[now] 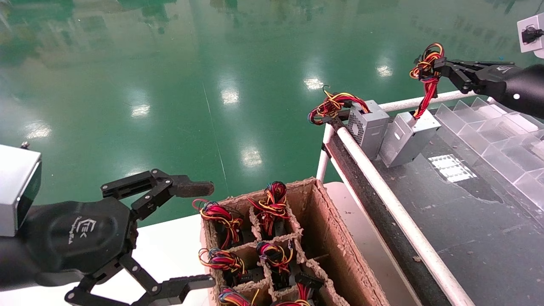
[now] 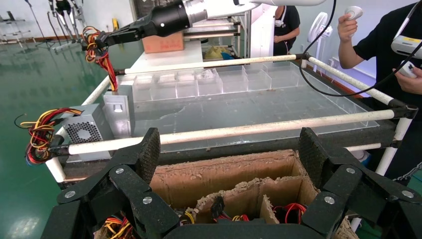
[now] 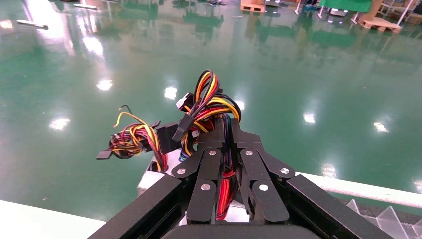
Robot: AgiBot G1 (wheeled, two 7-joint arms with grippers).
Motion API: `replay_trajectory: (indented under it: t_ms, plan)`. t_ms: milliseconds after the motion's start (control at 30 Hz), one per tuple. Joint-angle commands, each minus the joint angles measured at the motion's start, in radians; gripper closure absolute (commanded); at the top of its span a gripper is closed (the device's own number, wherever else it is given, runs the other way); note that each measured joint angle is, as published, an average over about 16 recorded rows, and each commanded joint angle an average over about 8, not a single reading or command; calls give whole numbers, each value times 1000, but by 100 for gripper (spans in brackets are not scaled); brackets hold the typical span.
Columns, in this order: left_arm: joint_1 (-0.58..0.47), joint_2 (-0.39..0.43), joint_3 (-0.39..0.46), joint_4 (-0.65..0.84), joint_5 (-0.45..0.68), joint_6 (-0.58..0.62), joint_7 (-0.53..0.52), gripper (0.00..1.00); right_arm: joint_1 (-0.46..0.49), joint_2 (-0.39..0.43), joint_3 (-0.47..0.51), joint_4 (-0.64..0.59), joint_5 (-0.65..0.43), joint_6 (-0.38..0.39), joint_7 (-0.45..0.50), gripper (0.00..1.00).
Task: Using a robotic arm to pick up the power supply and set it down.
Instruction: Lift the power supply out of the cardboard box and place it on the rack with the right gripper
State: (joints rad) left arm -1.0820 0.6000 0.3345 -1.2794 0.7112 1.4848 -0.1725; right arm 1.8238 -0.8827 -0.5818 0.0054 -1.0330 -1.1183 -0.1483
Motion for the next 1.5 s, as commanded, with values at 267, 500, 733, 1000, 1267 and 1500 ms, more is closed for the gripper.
replay_trajectory:
  t_ms: [267, 500, 733, 1000, 1267, 1500]
  plan:
    - [0, 0, 0, 0, 0, 0, 0, 0, -2, 25, -3, 1, -4, -48, -3, 100]
    - [0, 0, 1, 0, 0, 0, 0, 0, 7, 26, -7, 5, -9, -61, -7, 100]
    - [0, 0, 1, 0, -1, 0, 0, 0, 9, 5, -11, 2, -16, -44, -13, 100]
    - [0, -1, 1, 0, -1, -1, 1, 0, 17, -38, -13, 0, -19, 7, -16, 100]
    - [0, -1, 2, 0, -1, -1, 1, 0, 31, -79, -16, 0, -22, 64, -20, 100]
    - [0, -1, 2, 0, -1, -1, 1, 0, 29, -109, -20, -3, -29, 111, -33, 100]
